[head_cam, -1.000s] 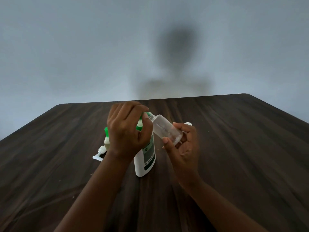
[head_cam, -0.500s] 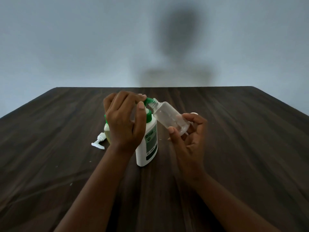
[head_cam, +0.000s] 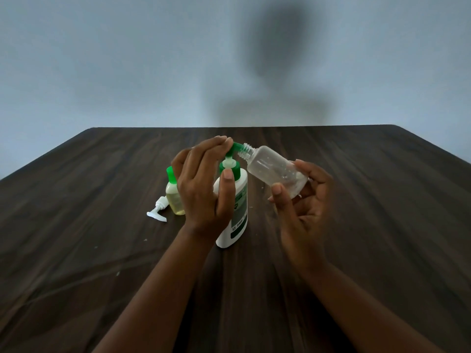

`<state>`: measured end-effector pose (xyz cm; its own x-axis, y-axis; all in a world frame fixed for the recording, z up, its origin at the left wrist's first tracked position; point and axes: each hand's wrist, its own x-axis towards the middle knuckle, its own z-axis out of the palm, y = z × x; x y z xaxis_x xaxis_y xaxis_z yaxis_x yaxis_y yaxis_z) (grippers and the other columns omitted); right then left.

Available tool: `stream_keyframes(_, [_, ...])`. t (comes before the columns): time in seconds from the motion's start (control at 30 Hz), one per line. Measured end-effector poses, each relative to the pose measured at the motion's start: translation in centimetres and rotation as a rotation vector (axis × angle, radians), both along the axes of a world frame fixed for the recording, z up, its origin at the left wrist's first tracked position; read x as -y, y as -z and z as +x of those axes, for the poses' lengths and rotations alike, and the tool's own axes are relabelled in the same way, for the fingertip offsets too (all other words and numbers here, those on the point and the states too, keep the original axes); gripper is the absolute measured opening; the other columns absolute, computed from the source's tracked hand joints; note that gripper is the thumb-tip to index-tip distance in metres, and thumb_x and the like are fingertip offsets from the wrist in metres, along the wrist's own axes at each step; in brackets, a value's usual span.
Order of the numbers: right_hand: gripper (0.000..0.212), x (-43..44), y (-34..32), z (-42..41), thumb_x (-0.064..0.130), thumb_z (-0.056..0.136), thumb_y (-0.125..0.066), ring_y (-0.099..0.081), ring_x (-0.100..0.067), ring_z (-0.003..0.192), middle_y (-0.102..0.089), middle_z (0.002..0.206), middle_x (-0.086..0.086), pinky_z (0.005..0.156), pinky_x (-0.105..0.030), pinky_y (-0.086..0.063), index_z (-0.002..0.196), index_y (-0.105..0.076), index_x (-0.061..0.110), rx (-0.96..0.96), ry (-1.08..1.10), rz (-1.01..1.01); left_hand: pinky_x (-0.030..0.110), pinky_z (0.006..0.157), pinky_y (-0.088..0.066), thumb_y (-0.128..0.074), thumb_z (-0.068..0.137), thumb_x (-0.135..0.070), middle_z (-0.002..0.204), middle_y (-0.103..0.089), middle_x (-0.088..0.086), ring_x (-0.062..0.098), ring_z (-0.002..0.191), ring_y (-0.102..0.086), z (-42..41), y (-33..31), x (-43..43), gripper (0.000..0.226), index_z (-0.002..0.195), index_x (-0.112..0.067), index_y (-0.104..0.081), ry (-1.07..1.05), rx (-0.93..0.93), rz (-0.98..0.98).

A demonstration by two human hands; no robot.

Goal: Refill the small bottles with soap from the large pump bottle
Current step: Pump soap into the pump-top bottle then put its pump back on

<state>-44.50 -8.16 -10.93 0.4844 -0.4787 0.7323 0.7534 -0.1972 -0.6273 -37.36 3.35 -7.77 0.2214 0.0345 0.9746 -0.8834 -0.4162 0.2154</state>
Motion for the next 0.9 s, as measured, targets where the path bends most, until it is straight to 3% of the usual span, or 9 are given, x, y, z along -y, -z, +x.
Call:
stream_keyframes(0.1, [0.044, 0.3, 0.4, 0.3, 0.029, 0.084, -0.072, -0.059, -0.039, 0.086, -0.053, 0.121, -0.021, 0.065, -0.032, -0.05, 0.12, -0.051, 0.044, -0.023, 0.03, -0.067, 0.029, 0.092, -0.036, -0.035, 0.089, -0.021, 0.107, -0.067, 0.014, 0.015, 0.103, -0.057, 0.1, 0.0, 0.1, 0.041, 0.104, 0.003, -0.066, 0.0, -0.012, 0.0])
stream_keyframes(0.27, [0.044, 0.5, 0.8, 0.4, 0.025, 0.083, -0.067, -0.053, -0.024, 0.073, -0.052, 0.116, -0.023, 0.059, -0.018, -0.044, 0.117, -0.05, 0.048, -0.043, 0.063, -0.111, 0.023, 0.093, -0.033, -0.038, 0.087, -0.024, 0.11, -0.063, 0.014, 0.016, 0.106, -0.054, 0.1, 0.5, 0.3, 0.039, 0.109, -0.001, -0.061, 0.015, -0.045, 0.001])
stream_keyframes(0.37, [0.046, 0.5, 0.9, 0.2, 0.023, 0.084, -0.065, -0.059, -0.041, 0.083, -0.049, 0.119, -0.016, 0.061, -0.036, -0.053, 0.119, -0.048, 0.046, -0.03, 0.096, -0.13, 0.031, 0.088, -0.038, -0.041, 0.086, -0.027, 0.105, -0.063, 0.015, 0.017, 0.102, -0.054, 0.3, 0.9, 0.5, 0.033, 0.106, -0.006, -0.056, 0.045, -0.049, 0.011])
stream_keyframes(0.43, [0.047, 0.6, 1.0, 0.2, 0.021, 0.084, -0.063, -0.058, -0.045, 0.086, -0.047, 0.119, -0.009, 0.06, -0.049, -0.054, 0.121, -0.047, 0.045, -0.022, 0.121, -0.142, 0.029, 0.087, -0.038, -0.042, 0.085, -0.027, 0.102, -0.064, 0.013, 0.017, 0.098, -0.055, 0.4, 1.0, 0.4, 0.028, 0.103, -0.009, -0.056, 0.044, -0.034, 0.008])
stream_keyframes(0.5, [0.048, 0.7, 1.0, 0.2, 0.02, 0.084, -0.062, -0.057, -0.042, 0.088, -0.046, 0.119, -0.001, 0.059, -0.051, -0.054, 0.123, -0.046, 0.044, -0.007, 0.129, -0.151, 0.027, 0.086, -0.038, -0.043, 0.085, -0.025, 0.101, -0.064, 0.011, 0.015, 0.098, -0.055, 0.4, 1.1, 0.4, 0.027, 0.102, -0.01, -0.056, 0.042, -0.019, -0.008])
stream_keyframes(0.63, [0.05, 0.4, 0.8, 0.1, 0.02, 0.085, -0.062, -0.057, -0.035, 0.096, -0.045, 0.12, -0.003, 0.066, -0.044, -0.054, 0.123, -0.045, 0.047, -0.002, 0.096, -0.148, 0.031, 0.09, -0.04, -0.043, 0.086, -0.025, 0.114, -0.061, 0.015, 0.018, 0.108, -0.054, 0.2, 1.2, 0.5, 0.036, 0.113, -0.005, -0.056, 0.047, -0.04, 0.003])
stream_keyframes(0.8, [0.05, 0.2, 0.6, 0.1, 0.02, 0.085, -0.062, -0.055, -0.02, 0.101, -0.044, 0.121, 0.002, 0.071, -0.031, -0.052, 0.124, -0.044, 0.046, -0.006, 0.099, -0.159, 0.023, 0.098, -0.035, -0.043, 0.086, -0.024, 0.122, -0.058, 0.014, 0.021, 0.113, -0.053, 0.2, 0.8, 0.2, 0.044, 0.116, 0.004, -0.059, 0.012, -0.033, 0.064])
stream_keyframes(0.9, [0.048, 0.1, 0.6, 0.1, 0.017, 0.085, -0.062, -0.054, -0.012, 0.104, -0.044, 0.12, 0.002, 0.075, -0.02, -0.05, 0.124, -0.043, 0.036, 0.009, 0.105, -0.168, 0.032, 0.094, -0.041, -0.043, 0.086, -0.024, 0.12, -0.059, 0.016, 0.021, 0.113, -0.053, 0.3, 0.9, 0.3, 0.042, 0.117, 0.0, -0.057, 0.034, -0.024, 0.055])
